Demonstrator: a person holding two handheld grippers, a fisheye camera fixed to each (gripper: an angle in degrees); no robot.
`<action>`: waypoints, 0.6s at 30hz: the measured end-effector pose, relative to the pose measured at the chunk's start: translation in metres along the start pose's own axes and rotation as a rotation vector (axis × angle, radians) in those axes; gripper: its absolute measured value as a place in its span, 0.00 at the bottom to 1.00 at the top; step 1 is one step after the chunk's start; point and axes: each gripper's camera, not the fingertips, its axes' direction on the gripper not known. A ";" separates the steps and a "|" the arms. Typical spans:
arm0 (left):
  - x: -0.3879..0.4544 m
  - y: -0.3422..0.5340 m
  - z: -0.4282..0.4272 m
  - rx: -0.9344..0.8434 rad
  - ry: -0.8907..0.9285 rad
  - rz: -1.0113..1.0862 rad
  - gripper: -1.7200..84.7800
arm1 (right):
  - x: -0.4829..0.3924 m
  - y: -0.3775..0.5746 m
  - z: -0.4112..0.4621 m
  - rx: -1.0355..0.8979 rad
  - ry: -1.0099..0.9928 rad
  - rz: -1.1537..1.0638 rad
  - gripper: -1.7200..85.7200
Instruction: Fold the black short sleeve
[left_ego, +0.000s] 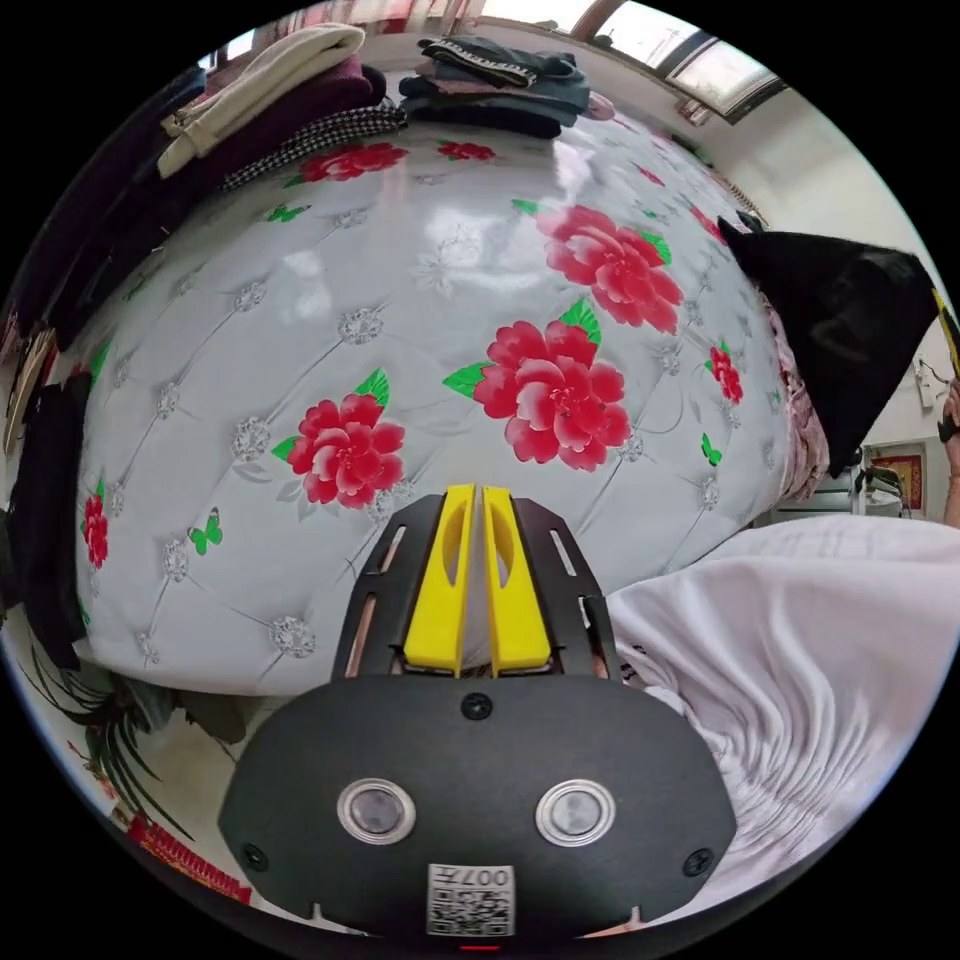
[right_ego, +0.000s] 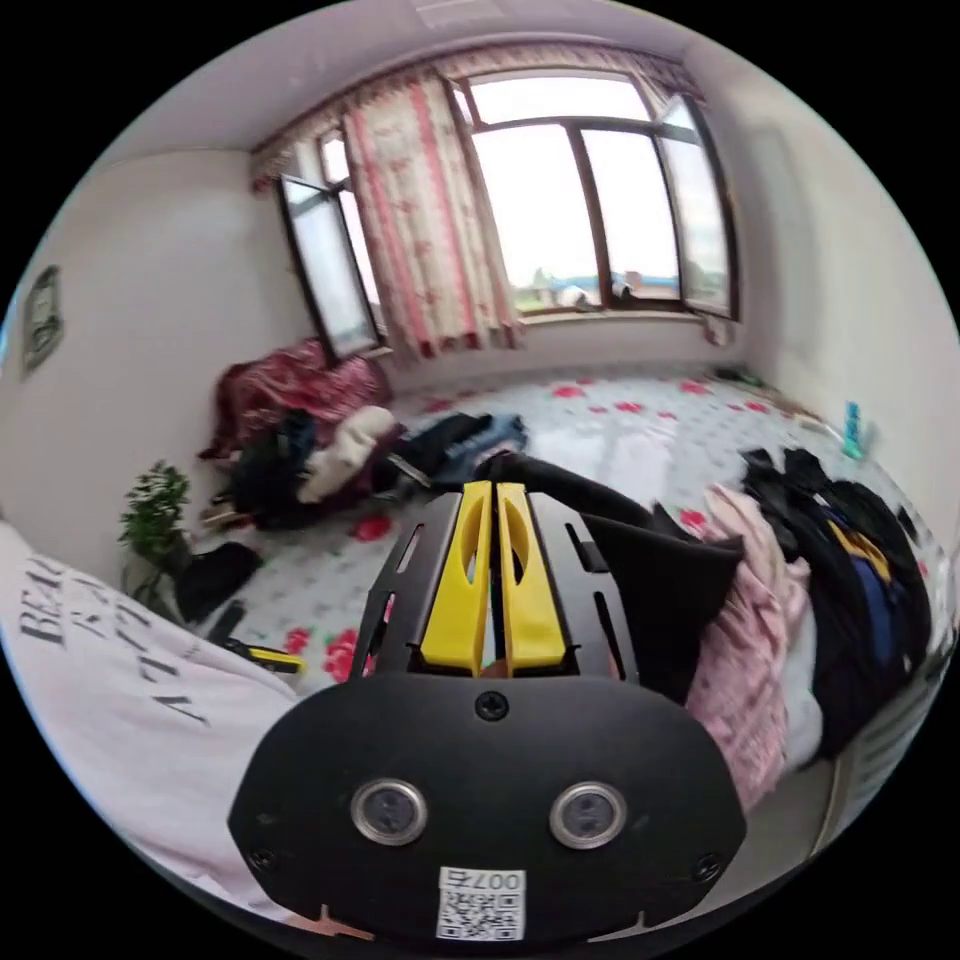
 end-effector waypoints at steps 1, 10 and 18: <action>-0.001 0.002 -0.008 0.043 0.024 0.015 0.04 | -0.015 -0.005 -0.006 0.039 -0.124 -0.046 0.02; -0.029 0.010 -0.087 0.352 0.125 0.058 0.10 | -0.012 -0.020 -0.021 0.202 -0.614 -0.044 0.02; -0.035 0.008 -0.082 0.272 0.241 0.139 0.11 | 0.086 0.040 0.074 -0.100 -0.117 0.422 0.03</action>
